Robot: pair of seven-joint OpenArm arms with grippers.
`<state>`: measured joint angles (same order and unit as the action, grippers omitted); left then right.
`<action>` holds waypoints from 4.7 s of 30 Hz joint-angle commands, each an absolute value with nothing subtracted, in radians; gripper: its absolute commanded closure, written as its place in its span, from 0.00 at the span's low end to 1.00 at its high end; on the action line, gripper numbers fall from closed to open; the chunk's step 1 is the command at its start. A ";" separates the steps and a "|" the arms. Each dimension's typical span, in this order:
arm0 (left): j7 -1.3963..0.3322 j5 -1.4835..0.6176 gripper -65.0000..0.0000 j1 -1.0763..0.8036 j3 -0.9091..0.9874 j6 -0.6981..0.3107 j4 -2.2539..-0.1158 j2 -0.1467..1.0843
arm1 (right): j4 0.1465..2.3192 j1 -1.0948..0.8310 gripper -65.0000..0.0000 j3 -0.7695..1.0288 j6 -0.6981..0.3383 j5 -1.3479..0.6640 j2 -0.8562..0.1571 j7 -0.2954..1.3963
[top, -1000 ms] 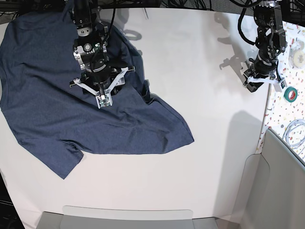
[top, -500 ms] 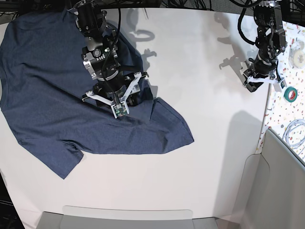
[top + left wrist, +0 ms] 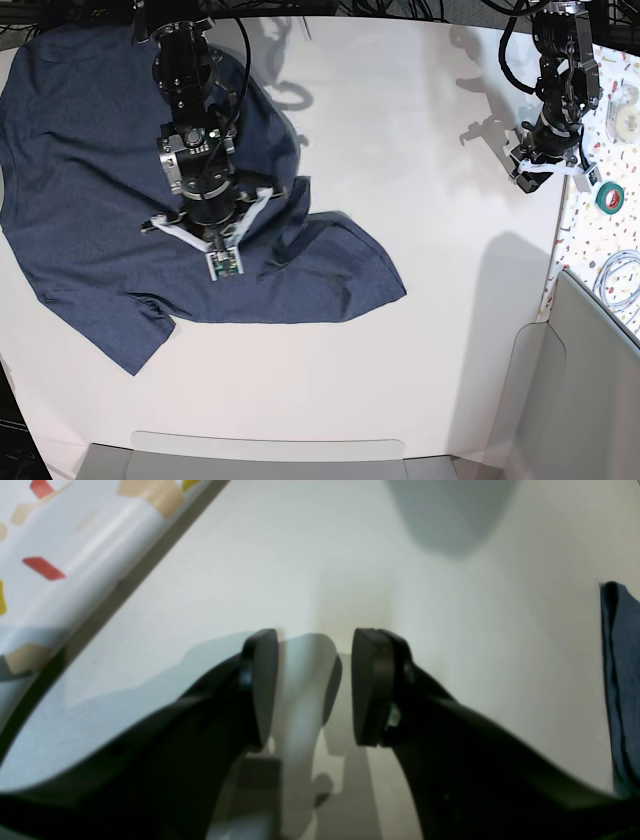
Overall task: Layout the t-shirt on the table in an organized manner, then fold the t-shirt properly
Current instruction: 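Fold the grasped side edge with the right gripper over the shirt body, then lower the left gripper onto the bunched fabric and grasp it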
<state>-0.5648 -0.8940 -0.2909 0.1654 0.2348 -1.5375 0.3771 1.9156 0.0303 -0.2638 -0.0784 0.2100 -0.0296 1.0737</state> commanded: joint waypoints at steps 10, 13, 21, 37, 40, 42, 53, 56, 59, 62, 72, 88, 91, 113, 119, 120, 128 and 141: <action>-0.630 -0.905 0.62 -0.314 0.154 0.249 -1.534 0.378 | 1.926 0.031 1.00 -0.101 -0.073 0.271 0.013 1.050; -0.676 -0.905 0.62 -0.311 0.154 0.249 -1.535 0.378 | 1.879 0.025 1.00 -0.105 -0.073 0.271 0.013 1.050; -0.717 -0.905 0.62 -0.308 0.154 0.216 -1.541 0.378 | 1.762 0.021 1.00 -0.111 -0.082 0.268 0.039 1.050; -0.823 -0.912 0.62 -0.305 0.156 0.131 -1.593 0.371 | 1.983 -0.027 0.44 -0.091 -0.074 0.272 0.035 1.049; -0.892 -0.912 0.62 -0.280 0.102 0.131 -1.661 0.355 | 2.023 -0.047 0.44 -0.028 -0.074 0.269 0.044 1.044; -0.923 -0.912 0.62 -0.268 0.062 0.131 -1.696 0.352 | 2.032 -0.051 0.44 0.025 -0.074 0.268 0.044 1.044; -0.937 -0.912 0.62 -0.162 -0.262 0.130 -1.741 0.357 | 2.031 -0.119 0.44 0.255 -0.076 0.268 0.054 1.043; -0.958 -0.912 0.62 -0.130 -0.297 0.130 -1.748 0.352 | 2.025 -0.154 0.45 0.257 -0.076 0.272 0.053 1.046; -0.995 -0.912 0.62 -0.096 -0.317 0.130 -1.748 0.337 | 2.020 -0.186 0.45 0.257 -0.076 0.274 0.036 1.046; -1.004 -0.912 0.61 -0.076 -0.323 0.130 -1.748 0.308 | 1.992 -0.209 0.45 0.255 -0.076 0.274 0.013 1.049; -1.003 -0.906 0.57 0.061 -0.423 0.130 -1.724 0.269 | 1.954 -0.249 0.45 0.251 -0.076 0.274 -0.005 1.049; -0.746 -0.779 0.57 0.228 -0.745 0.130 -1.521 0.300 | 1.954 -0.243 0.45 0.249 -0.076 0.274 -0.002 1.049; -0.734 -0.739 0.57 0.223 -0.754 0.130 -1.523 0.289 | 1.952 -0.243 0.45 0.249 -0.076 0.274 -0.002 1.049; -0.811 -0.742 0.57 0.180 -0.754 0.127 -1.733 0.343 | 1.951 -0.242 0.45 0.249 -0.076 0.272 -0.002 1.049; -0.806 -0.733 0.57 0.173 -0.753 0.030 -1.725 0.308 | 1.951 -0.249 0.45 0.248 -0.076 0.269 -0.001 1.049; -0.805 -0.733 0.57 0.176 -0.753 0.030 -1.725 0.306 | 1.951 -0.249 0.45 0.248 -0.076 0.269 -0.001 1.049; -0.799 -0.733 0.57 0.217 -0.753 0.027 -1.661 0.278 | 1.951 -0.249 0.45 0.248 -0.079 0.269 0.013 1.049; -0.797 -0.731 0.57 0.249 -0.753 0.030 -1.635 0.257 | 1.951 -0.249 0.45 0.248 -0.081 0.269 0.013 1.049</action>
<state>-0.8097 -0.7250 0.2314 -0.7567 0.0349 -1.6253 0.2588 1.9347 -0.2543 0.2462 -0.0849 0.2596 0.0181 1.0630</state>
